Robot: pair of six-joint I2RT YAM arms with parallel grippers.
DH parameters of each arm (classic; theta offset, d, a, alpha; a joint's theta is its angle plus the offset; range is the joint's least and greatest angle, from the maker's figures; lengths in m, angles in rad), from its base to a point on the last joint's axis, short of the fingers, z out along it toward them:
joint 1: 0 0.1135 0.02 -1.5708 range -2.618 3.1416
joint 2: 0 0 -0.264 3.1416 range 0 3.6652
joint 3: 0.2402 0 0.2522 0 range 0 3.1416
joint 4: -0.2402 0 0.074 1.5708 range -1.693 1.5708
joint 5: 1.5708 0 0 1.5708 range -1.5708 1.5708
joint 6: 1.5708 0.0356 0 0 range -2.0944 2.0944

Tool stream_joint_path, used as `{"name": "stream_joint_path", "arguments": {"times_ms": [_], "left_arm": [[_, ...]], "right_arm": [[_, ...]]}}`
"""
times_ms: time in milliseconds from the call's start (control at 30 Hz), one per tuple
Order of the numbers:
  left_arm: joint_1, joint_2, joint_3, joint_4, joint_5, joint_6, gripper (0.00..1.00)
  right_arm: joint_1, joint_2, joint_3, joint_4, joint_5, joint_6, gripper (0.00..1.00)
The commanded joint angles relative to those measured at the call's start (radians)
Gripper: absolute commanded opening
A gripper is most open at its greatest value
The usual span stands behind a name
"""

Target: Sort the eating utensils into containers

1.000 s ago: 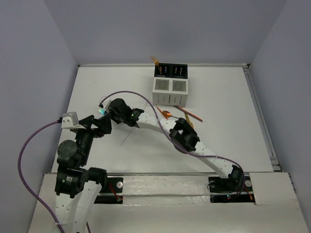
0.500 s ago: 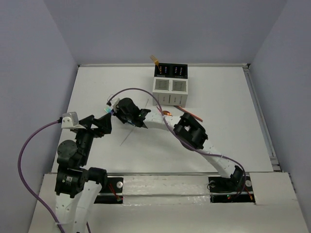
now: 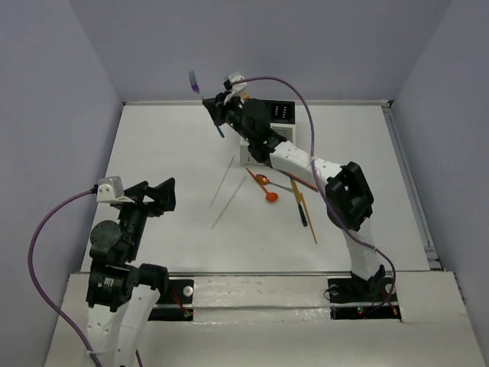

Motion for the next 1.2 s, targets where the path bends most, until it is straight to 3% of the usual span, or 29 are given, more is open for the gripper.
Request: {"name": "stream_joint_path", "arguments": {"times_ms": [0, 400, 633, 933, 1167], "left_arm": [[-0.006, 0.014, 0.01, 0.055, 0.038, 0.004, 0.99], [-0.006, 0.061, 0.012, 0.052, 0.038, 0.005, 0.99], [-0.006, 0.106, 0.015, 0.052, 0.048, 0.013, 0.99], [0.014, 0.123, 0.016, 0.055, 0.058, 0.019, 0.99], [0.014, 0.126, 0.016, 0.057, 0.062, 0.019, 0.99]], "right_arm": [[-0.101, -0.039, 0.011, 0.164, 0.081, 0.004, 0.07], [-0.282, 0.192, 0.323, 0.181, 0.132, -0.003, 0.07], [-0.356, 0.345, 0.504, 0.154, 0.078, 0.049, 0.07], [-0.356, 0.421, 0.463, 0.208, 0.037, 0.047, 0.07], [-0.356, 0.384, 0.336, 0.285, 0.012, 0.055, 0.07]]}}
